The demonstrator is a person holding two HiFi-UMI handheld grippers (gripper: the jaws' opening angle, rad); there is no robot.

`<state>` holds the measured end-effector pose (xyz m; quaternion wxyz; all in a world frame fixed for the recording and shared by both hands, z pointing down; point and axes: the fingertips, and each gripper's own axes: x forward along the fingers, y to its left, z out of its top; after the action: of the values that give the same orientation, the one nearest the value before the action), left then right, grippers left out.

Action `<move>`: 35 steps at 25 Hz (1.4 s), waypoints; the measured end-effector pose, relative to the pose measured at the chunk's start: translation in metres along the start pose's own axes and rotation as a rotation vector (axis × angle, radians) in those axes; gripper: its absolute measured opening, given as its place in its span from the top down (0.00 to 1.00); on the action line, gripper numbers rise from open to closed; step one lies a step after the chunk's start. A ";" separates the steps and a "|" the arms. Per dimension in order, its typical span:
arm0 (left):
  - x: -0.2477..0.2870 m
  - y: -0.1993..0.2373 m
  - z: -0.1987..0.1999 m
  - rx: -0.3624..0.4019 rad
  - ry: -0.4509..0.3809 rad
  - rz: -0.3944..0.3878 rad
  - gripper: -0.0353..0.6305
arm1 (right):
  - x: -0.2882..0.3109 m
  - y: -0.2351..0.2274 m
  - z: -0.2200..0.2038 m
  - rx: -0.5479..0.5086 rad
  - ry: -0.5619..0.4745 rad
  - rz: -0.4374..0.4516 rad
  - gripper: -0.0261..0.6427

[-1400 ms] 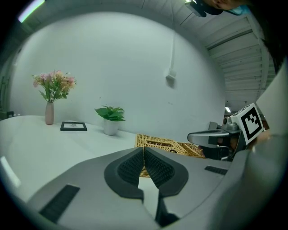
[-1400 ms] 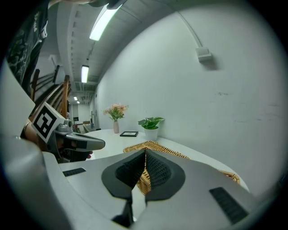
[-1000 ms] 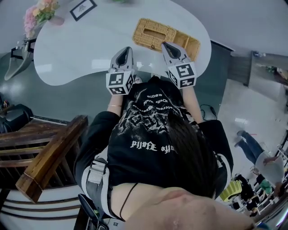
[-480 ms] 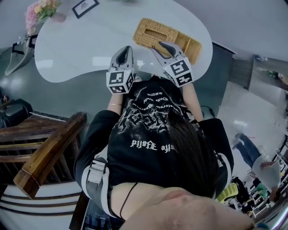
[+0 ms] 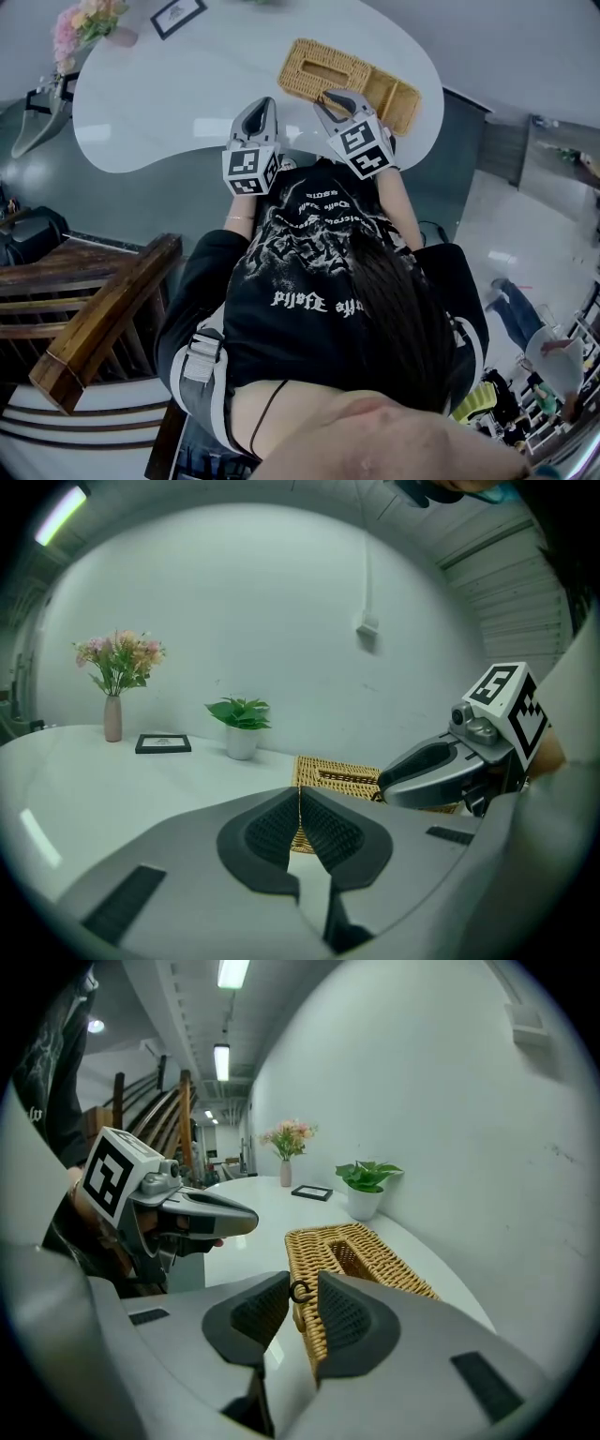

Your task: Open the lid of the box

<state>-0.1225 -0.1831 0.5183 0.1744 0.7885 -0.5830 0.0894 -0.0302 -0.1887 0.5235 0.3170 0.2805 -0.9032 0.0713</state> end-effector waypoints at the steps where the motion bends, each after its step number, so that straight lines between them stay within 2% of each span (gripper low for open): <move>1: 0.000 0.001 0.000 0.000 0.001 0.002 0.91 | 0.000 -0.001 -0.001 0.003 0.006 0.001 0.79; 3: 0.001 0.003 -0.001 0.000 0.001 0.006 0.91 | 0.002 -0.003 -0.002 0.003 0.014 -0.002 0.82; 5: 0.001 0.005 -0.001 0.000 -0.002 0.007 0.91 | 0.005 -0.004 -0.003 -0.005 0.015 -0.009 0.90; 19: 0.002 0.008 0.002 0.001 -0.006 0.013 0.91 | 0.002 -0.001 0.002 -0.080 0.053 0.065 0.91; 27: 0.007 0.008 0.004 -0.018 -0.010 0.015 0.91 | -0.005 -0.008 0.008 -0.183 0.081 0.075 0.91; 35: 0.009 0.006 0.008 -0.024 -0.011 0.003 0.91 | -0.014 -0.016 0.023 -0.202 0.062 0.058 0.91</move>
<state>-0.1258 -0.1957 0.5145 0.1807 0.7860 -0.5860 0.0782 -0.0248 -0.2027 0.4965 0.3692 0.2184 -0.9033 -0.0022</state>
